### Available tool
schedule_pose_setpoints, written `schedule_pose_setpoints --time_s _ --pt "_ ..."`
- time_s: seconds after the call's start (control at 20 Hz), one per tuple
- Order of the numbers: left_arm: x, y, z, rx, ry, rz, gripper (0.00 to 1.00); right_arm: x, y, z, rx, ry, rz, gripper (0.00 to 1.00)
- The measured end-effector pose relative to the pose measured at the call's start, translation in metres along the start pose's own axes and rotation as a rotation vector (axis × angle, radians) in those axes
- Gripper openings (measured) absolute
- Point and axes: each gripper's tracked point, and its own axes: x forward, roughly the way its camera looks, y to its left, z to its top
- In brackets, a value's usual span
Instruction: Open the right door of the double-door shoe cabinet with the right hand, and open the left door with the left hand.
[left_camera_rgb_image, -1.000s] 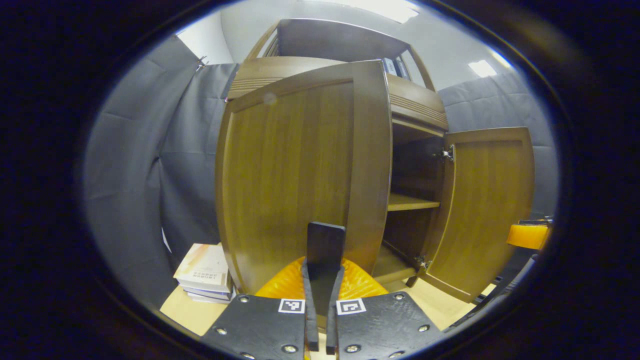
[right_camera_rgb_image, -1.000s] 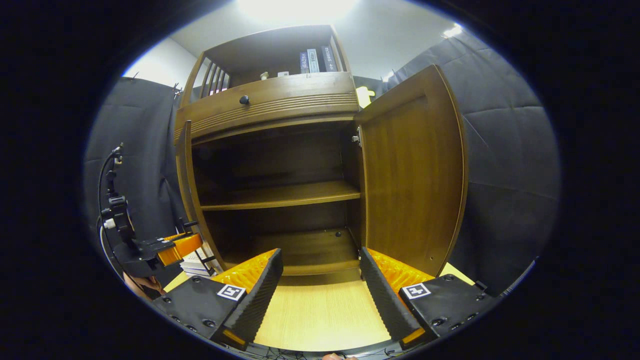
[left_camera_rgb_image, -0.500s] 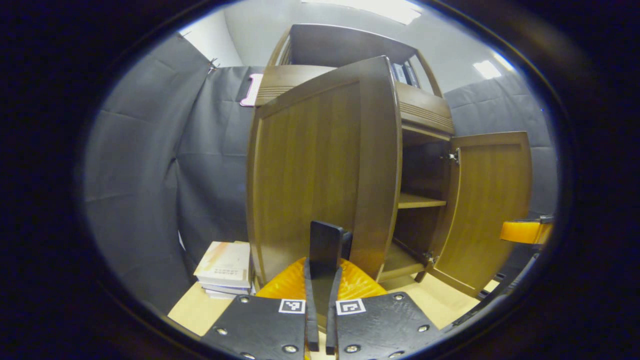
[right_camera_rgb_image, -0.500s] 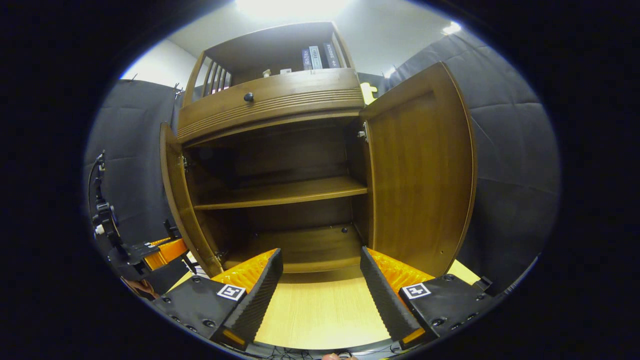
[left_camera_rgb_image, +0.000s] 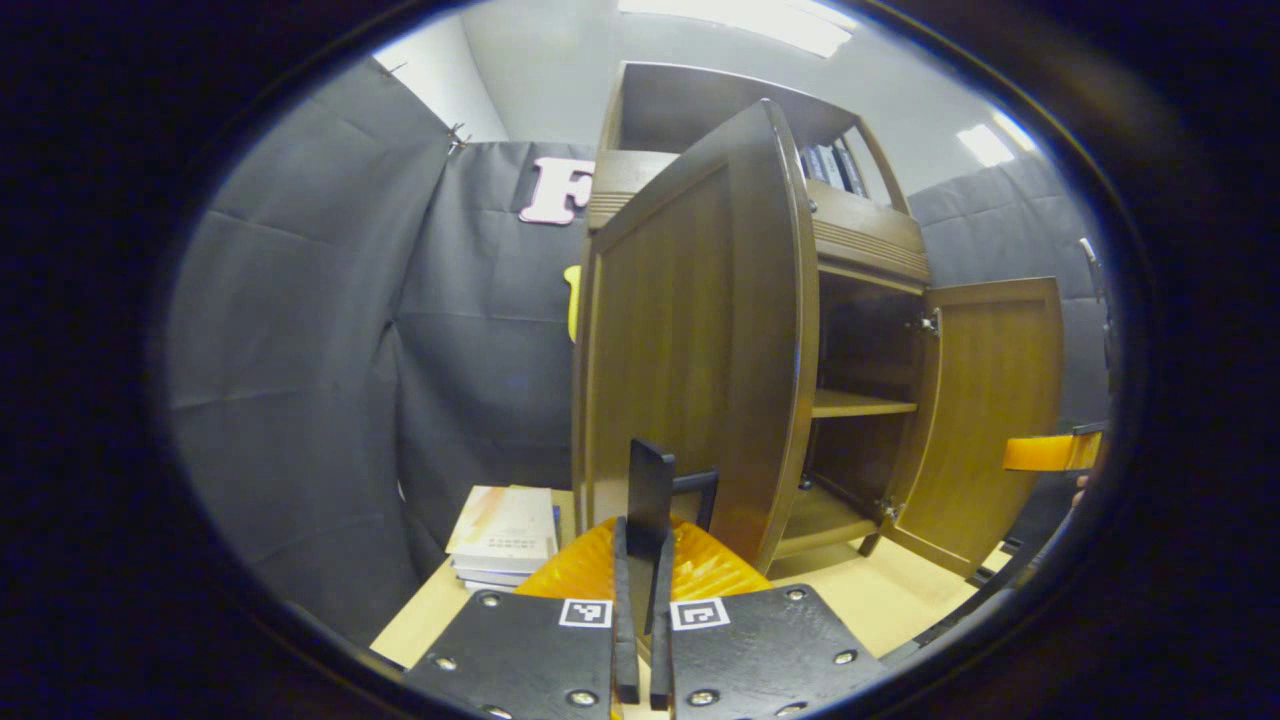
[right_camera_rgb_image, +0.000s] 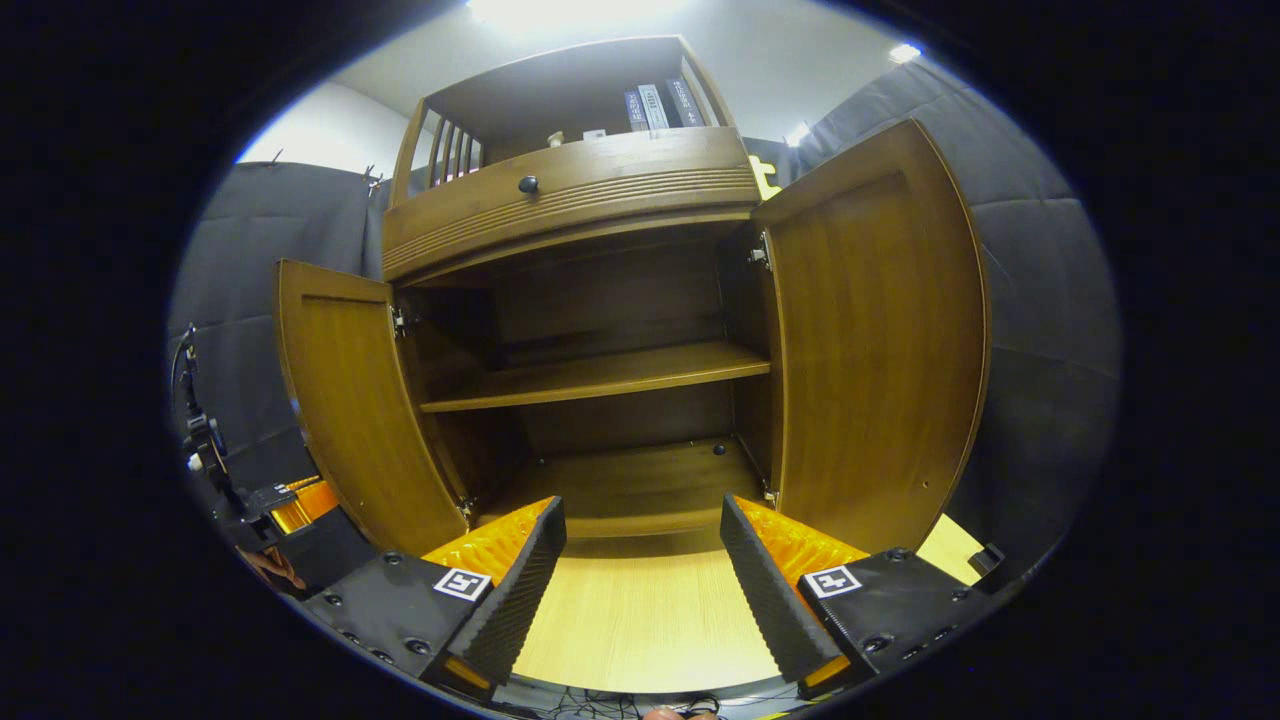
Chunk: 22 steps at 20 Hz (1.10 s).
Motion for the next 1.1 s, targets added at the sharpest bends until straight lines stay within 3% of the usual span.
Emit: schedule_pose_setpoints --time_s 0.45,0.6,0.85,0.9,0.95,1.1 --pt "-0.014 0.103 0.007 -0.009 0.004 0.016 0.07 -0.006 -0.016 0.008 -0.007 -0.013 -0.043 0.92" --pt "-0.014 0.101 0.006 -0.064 0.008 -0.026 0.07 -0.007 -0.029 0.013 -0.002 -0.026 -0.074 0.92" --pt "-0.014 0.102 0.007 -0.077 0.006 -0.014 0.06 -0.012 -0.048 0.019 0.016 -0.033 -0.121 0.92" --pt "-0.014 0.102 0.008 -0.075 0.009 -0.012 0.06 -0.013 -0.051 0.018 0.013 -0.030 -0.129 0.98" --pt "-0.014 0.102 0.009 -0.069 0.014 -0.008 0.06 -0.015 -0.054 0.018 0.009 -0.027 -0.135 0.92" --pt "-0.022 0.101 0.016 -0.070 0.000 0.010 0.05 -0.019 -0.061 0.016 -0.006 -0.020 -0.147 0.92"
